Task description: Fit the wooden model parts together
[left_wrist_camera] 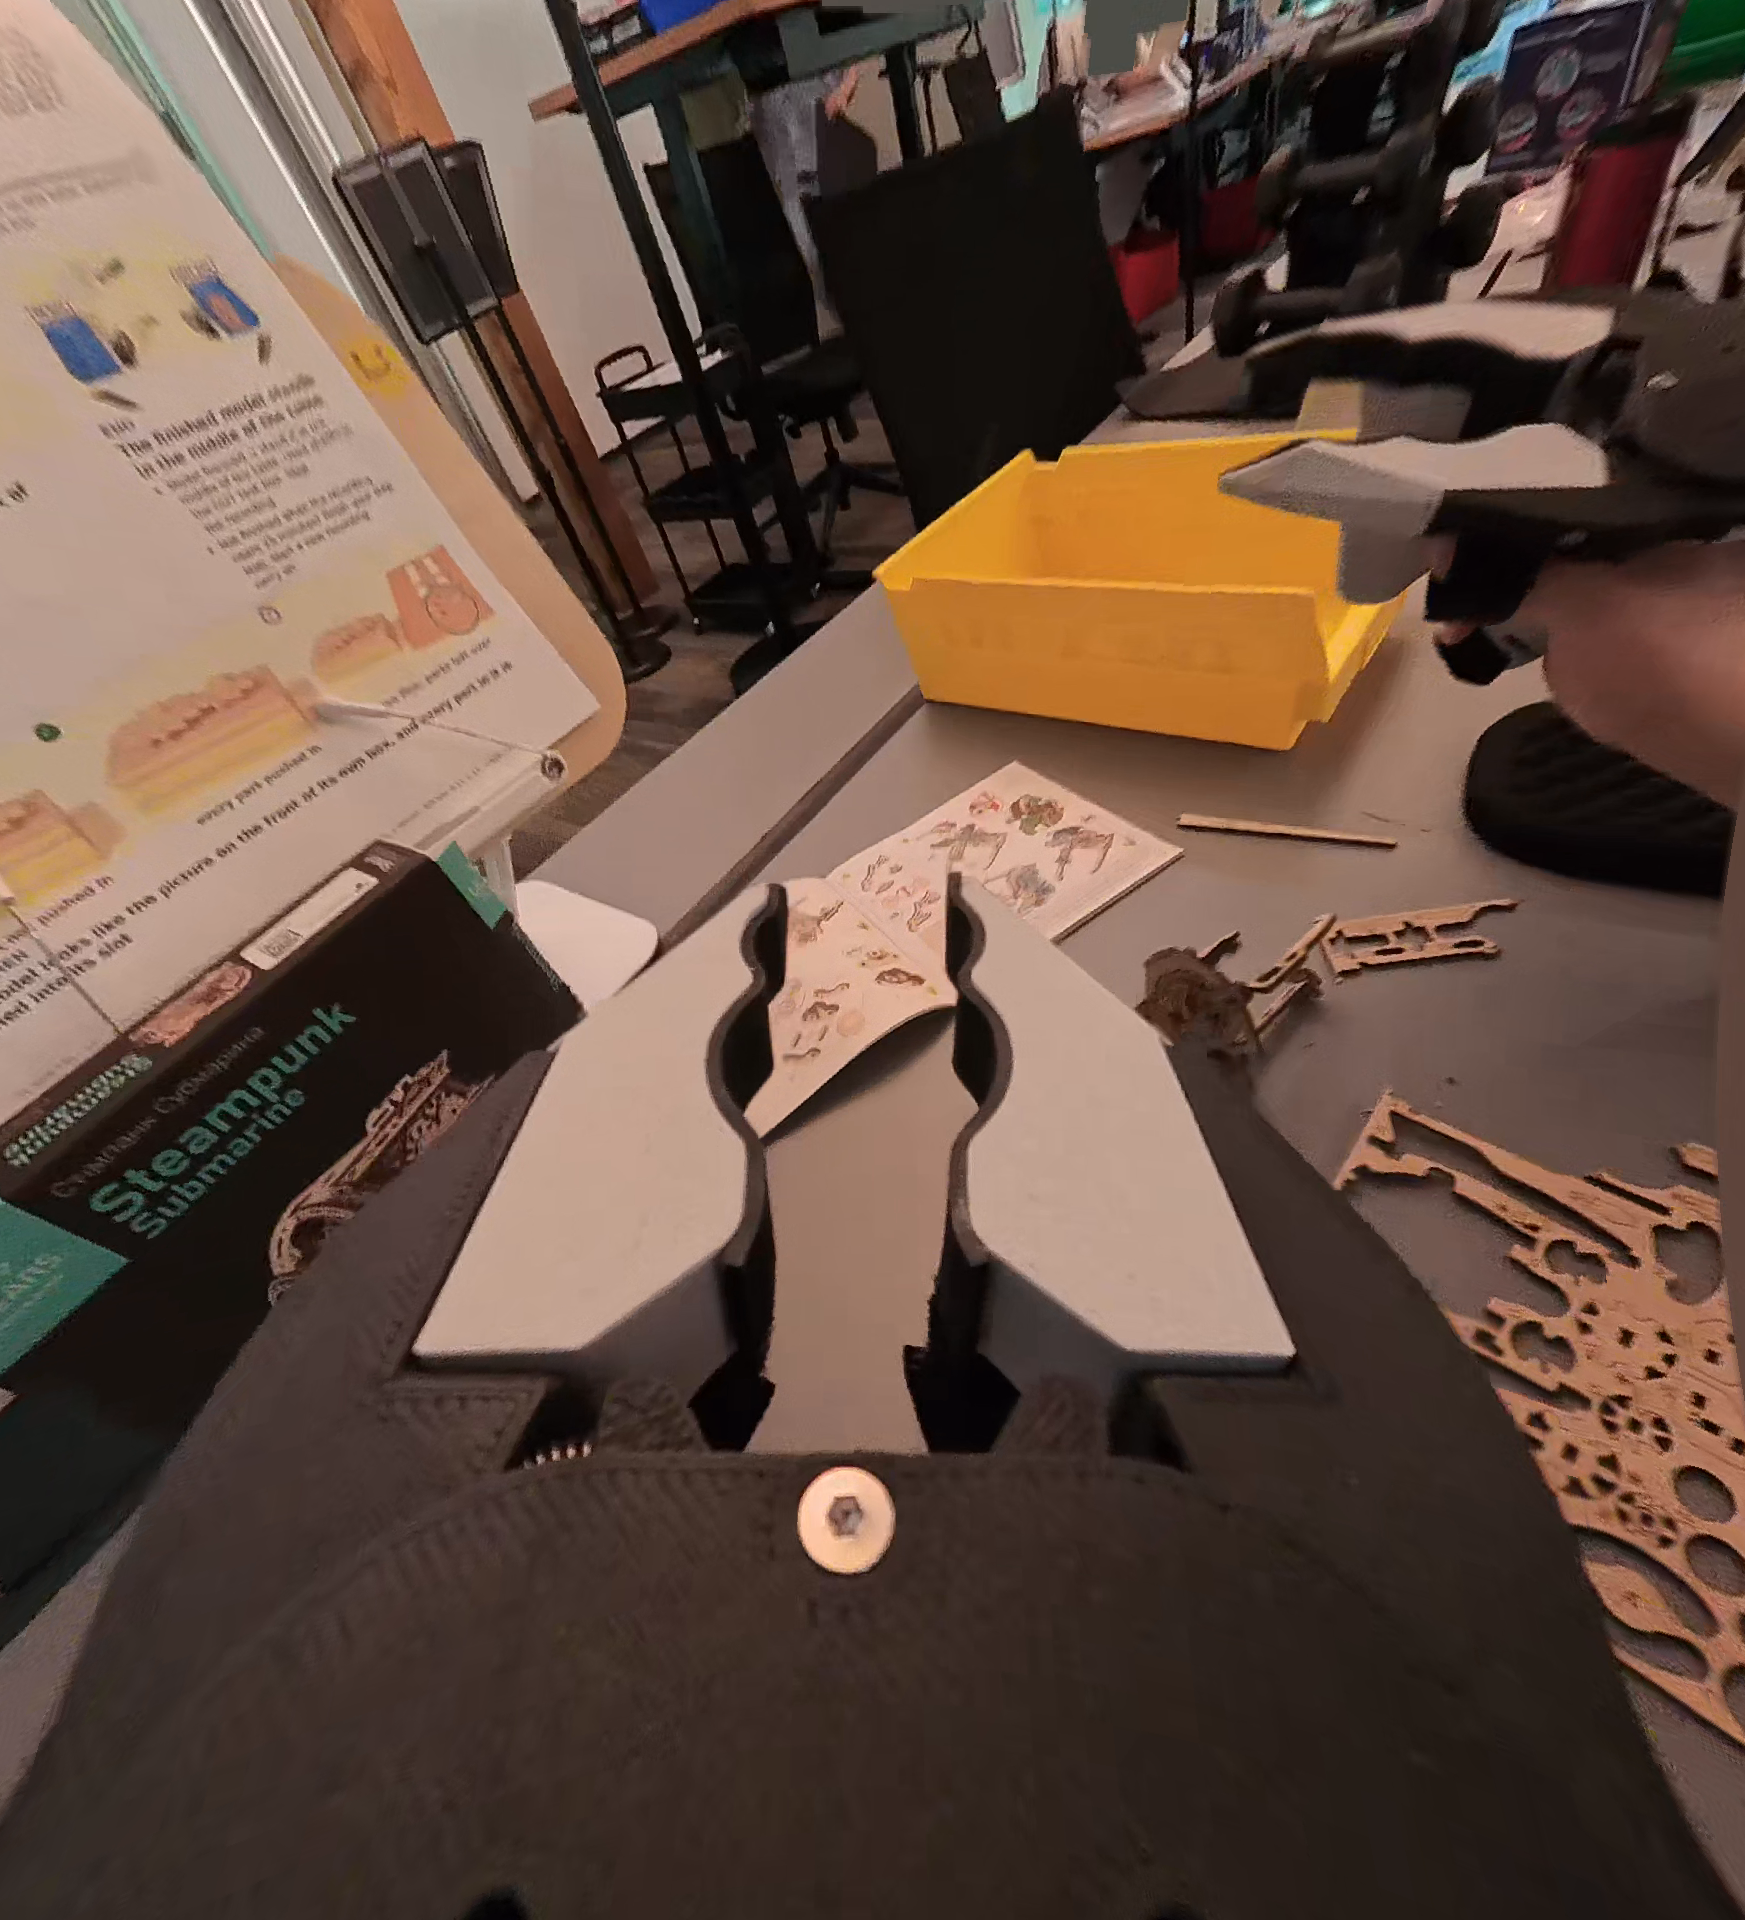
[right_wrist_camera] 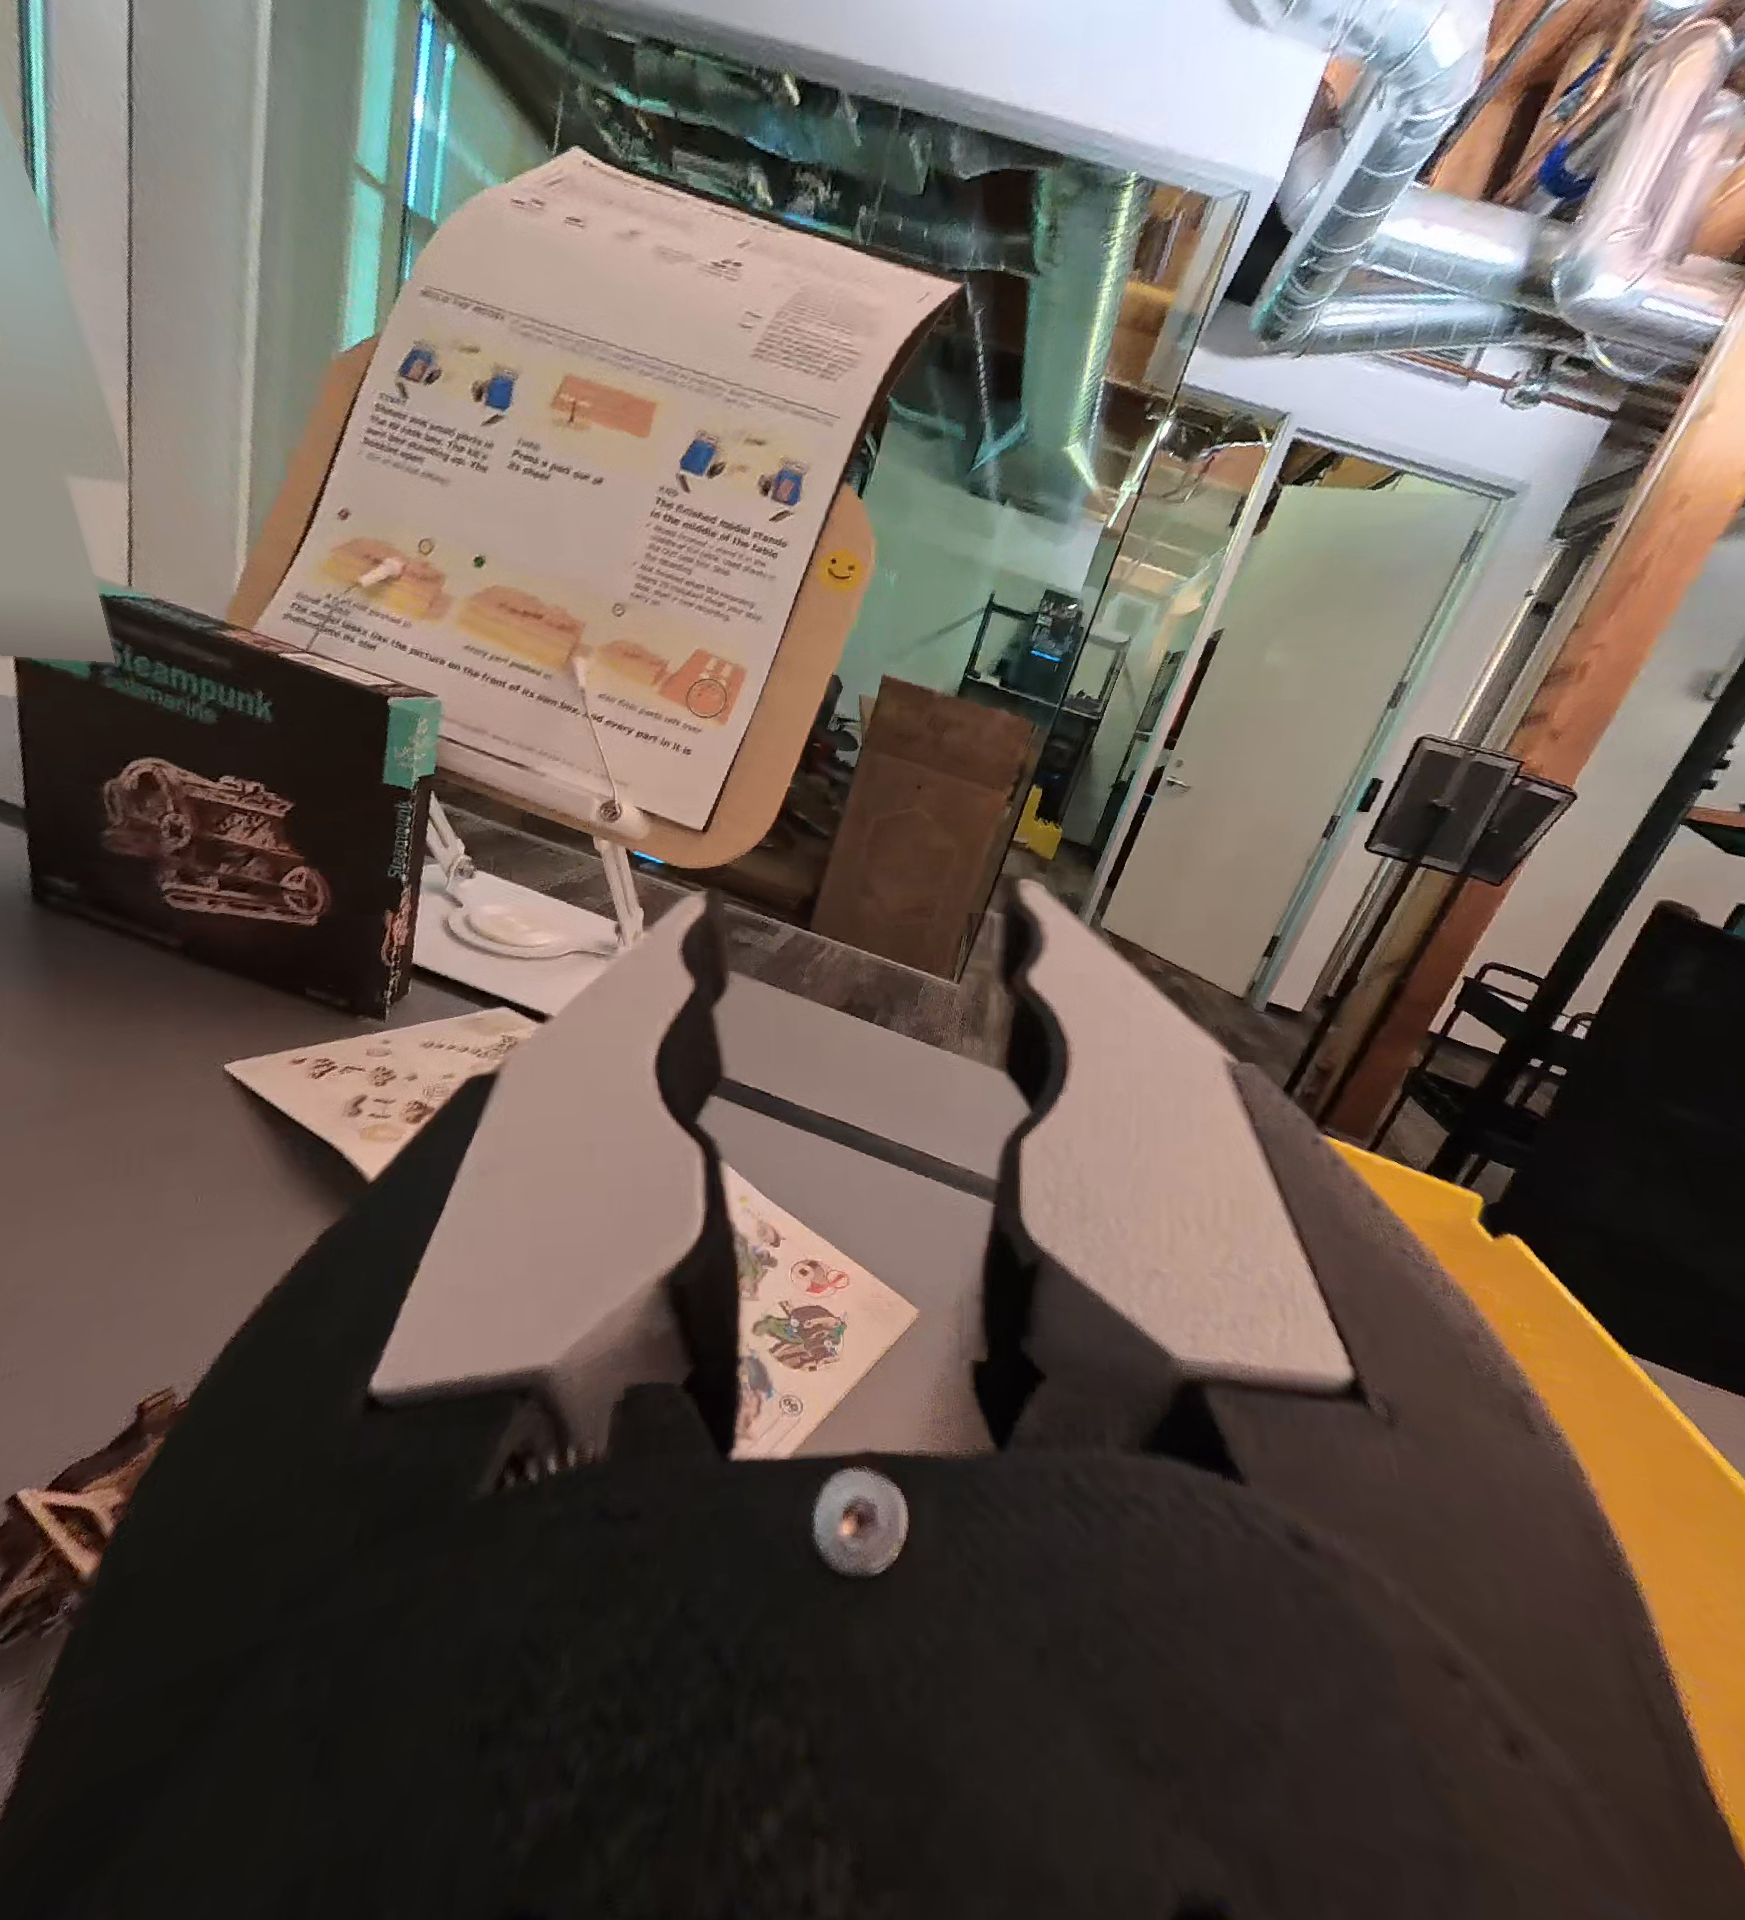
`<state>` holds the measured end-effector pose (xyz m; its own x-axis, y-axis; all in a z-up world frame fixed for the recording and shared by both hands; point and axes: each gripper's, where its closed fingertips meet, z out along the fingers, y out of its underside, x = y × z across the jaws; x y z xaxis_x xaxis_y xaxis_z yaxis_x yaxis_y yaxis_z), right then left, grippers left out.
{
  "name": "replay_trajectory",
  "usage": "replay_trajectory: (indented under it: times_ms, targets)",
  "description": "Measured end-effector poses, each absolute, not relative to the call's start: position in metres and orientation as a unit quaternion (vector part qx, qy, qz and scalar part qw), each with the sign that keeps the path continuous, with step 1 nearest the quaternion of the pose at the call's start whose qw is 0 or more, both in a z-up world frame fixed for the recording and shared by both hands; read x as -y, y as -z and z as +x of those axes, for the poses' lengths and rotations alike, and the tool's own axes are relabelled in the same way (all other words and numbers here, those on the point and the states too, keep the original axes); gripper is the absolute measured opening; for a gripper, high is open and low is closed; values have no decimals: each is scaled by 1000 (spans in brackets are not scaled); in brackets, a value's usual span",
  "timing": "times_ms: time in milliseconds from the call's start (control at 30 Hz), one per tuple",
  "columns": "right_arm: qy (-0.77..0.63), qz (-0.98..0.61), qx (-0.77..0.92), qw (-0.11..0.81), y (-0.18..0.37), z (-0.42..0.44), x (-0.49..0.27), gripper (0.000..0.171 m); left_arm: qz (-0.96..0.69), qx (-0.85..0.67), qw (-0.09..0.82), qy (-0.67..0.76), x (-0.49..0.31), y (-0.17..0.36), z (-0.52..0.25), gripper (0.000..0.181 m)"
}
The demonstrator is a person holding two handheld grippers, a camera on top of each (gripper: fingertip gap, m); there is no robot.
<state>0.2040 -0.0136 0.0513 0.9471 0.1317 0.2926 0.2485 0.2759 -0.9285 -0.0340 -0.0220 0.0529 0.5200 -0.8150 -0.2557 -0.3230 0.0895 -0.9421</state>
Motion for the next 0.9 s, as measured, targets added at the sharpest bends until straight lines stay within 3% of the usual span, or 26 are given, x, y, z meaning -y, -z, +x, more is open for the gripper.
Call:
replay_trajectory:
  times_ms: [100,167,300,533,567,633,667,900]
  targets:
    - [76,-616,161,767,-37,210,1,81,-651,-437,589,197,7,-35,-29,32]
    - [123,-619,188,753,-30,209,-3,79,-649,-432,597,190,-2,-23,-24,34]
    - [150,-621,224,736,-21,199,-5,61,-646,-434,606,164,-15,6,-15,37]
    - [150,-634,215,728,-16,206,-8,53,-654,-442,598,138,-26,35,-16,35]
    - [147,-634,214,728,-16,206,-7,45,-655,-439,598,144,-26,36,-16,35]
    - [130,-640,218,725,-14,203,-7,5,-654,-429,603,156,-28,39,-16,33]
    - [118,-642,218,726,-13,202,-7,0,-653,-420,607,167,-28,40,-16,31]
    - [93,-657,224,714,-4,203,-9,0,-635,-420,629,156,-27,47,-16,23]
